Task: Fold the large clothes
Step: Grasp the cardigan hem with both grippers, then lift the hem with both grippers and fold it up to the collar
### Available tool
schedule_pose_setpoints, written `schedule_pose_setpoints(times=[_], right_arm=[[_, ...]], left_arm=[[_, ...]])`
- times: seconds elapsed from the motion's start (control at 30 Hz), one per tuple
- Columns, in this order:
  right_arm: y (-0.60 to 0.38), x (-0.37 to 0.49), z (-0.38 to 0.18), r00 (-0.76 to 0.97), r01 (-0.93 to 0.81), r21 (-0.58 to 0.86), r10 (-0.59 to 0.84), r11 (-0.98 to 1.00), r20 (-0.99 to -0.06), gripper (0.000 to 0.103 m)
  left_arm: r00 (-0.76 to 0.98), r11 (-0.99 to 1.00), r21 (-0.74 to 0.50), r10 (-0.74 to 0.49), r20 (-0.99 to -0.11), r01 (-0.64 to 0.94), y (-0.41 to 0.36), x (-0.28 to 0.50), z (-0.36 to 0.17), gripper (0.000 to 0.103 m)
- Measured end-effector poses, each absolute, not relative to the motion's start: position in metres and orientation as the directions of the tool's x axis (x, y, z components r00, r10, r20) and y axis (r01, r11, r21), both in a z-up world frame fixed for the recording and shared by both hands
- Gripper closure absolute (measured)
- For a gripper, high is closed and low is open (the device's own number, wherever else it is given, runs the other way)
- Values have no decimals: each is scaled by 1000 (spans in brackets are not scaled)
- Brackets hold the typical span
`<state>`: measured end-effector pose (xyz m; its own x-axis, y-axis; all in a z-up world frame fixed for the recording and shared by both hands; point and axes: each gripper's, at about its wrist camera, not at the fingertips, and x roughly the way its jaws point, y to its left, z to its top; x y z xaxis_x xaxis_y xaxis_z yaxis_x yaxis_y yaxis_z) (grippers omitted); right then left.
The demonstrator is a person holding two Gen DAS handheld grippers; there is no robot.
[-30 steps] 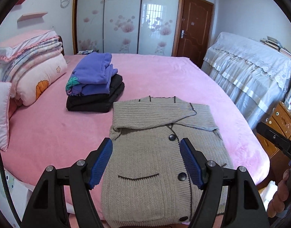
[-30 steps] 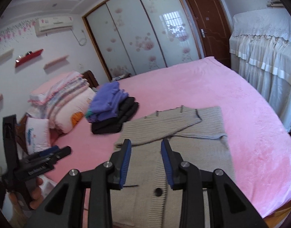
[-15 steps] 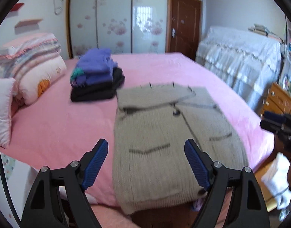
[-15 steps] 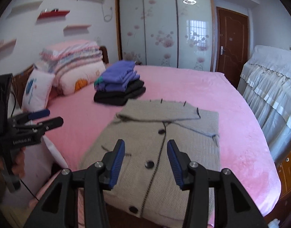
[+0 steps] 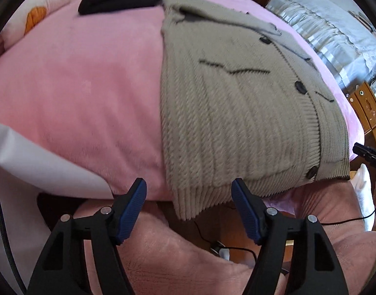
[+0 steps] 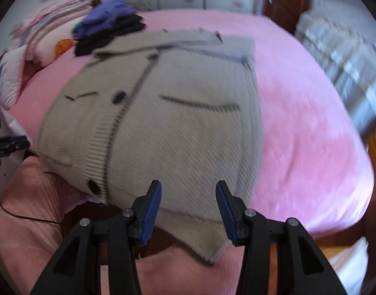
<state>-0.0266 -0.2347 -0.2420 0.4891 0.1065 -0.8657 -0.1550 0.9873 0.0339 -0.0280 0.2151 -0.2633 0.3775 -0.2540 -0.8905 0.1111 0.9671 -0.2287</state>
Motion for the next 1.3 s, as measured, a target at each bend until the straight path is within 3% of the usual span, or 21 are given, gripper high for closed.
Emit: schedule_pose_setpoints(times=[0.27,0.43,0.87,0.9,0.97,1.0,1.03,1.07,1.1,1.13,1.3], right_arm=[[-287,-20,-296,330,-12,204,197,979,-923,57],[-289,-21,-306,291,8,223,211,975,-933,57],[-311,-17,-328,224,110,301,271,947,-936,57],[-312,-15,-332,217,114,312,283,943,-934,57],[-312,-12,-338,207,119,341,312,933,-927,57],[-312,-11,-339,207,115,347,320,931,-925,57],[-312,-11,-340,208,111,353,326,929,-922,64],[-312,-12,-339,211,98,378,352,920,-912,72],[-312,-14,-338,215,84,412,387,907,-897,87],[-310,-15,-336,215,73,413,390,908,-895,91],[-288,-28,-304,257,-56,324,327,944,-909,96]], left_arm=[[260,952,-279,-303,-917,126,214,-19,-303,37],[147,944,-321,-329,-933,78,217,-5,-335,39],[63,922,-377,-383,-922,86,208,17,-361,39],[58,920,-381,-387,-920,86,207,19,-364,43],[54,908,-406,-412,-909,100,203,23,-370,64],[54,906,-407,-415,-908,117,199,23,-369,81],[57,914,-383,-393,-918,136,195,21,-368,93],[60,917,-370,-382,-922,147,192,20,-367,93],[70,924,-347,-361,-930,163,189,18,-363,95],[75,927,-332,-348,-934,173,187,16,-360,96],[118,907,-376,-401,-909,190,190,1,-324,97]])
